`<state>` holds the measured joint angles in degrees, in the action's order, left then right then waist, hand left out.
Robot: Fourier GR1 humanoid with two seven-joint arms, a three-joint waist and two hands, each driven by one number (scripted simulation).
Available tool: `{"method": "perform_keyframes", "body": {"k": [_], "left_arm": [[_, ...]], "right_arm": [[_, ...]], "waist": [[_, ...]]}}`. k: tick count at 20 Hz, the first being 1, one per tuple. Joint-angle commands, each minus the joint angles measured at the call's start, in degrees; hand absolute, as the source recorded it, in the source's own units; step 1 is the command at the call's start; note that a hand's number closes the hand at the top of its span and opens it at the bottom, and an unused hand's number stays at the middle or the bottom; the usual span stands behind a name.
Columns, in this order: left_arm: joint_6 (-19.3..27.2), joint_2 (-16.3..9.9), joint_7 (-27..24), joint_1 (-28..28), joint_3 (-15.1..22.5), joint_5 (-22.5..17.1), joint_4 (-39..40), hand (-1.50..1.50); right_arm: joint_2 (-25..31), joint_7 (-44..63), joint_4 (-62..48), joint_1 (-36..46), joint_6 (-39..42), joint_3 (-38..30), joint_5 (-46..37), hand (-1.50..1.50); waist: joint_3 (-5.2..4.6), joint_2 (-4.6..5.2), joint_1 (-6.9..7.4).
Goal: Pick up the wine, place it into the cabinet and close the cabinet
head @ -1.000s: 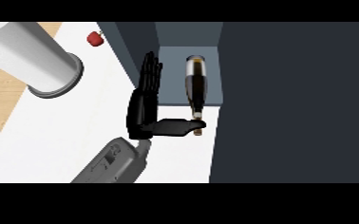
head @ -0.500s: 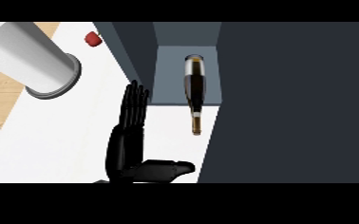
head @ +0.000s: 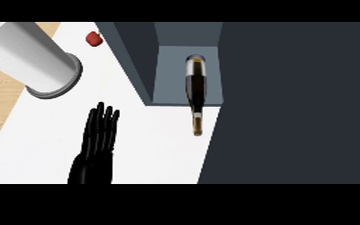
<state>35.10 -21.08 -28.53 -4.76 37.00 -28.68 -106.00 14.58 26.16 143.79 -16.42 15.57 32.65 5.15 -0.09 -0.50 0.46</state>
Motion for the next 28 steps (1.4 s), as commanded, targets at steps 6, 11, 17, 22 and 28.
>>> {"method": "perform_keyframes", "body": {"k": [6,11,17,22,28], "left_arm": [[-6.61,-9.41,-0.89,-10.16,-7.49,-5.47,-9.87,-1.50],[-10.42,-11.39,-3.08,-13.58,-12.35,-8.72,-10.20,-1.50],[-16.38,-15.87,-3.87,-18.78,-18.83,-13.41,-12.37,-1.50],[-23.66,-19.09,-3.95,-20.23,-23.76,-17.63,-10.53,-1.50],[-27.29,-20.75,-3.55,-20.06,-28.73,-20.84,-9.43,-1.50]], "right_arm": [[-5.18,11.61,8.89,7.63,-3.64,12.59,-1.96,1.50],[-13.13,16.55,2.07,14.77,-7.83,17.26,-3.56,1.50],[-14.36,18.27,-3.38,24.88,-17.72,19.57,-3.99,1.50],[-14.41,13.88,-14.98,37.76,-28.63,19.92,-4.73,1.50],[-14.29,14.51,-23.48,51.34,-35.84,15.32,1.19,1.50]], "waist": [[-0.14,0.03,0.52],[-0.30,-0.03,1.32],[-0.25,0.02,1.79],[-0.31,0.22,2.88],[-0.26,0.64,3.04]]}}
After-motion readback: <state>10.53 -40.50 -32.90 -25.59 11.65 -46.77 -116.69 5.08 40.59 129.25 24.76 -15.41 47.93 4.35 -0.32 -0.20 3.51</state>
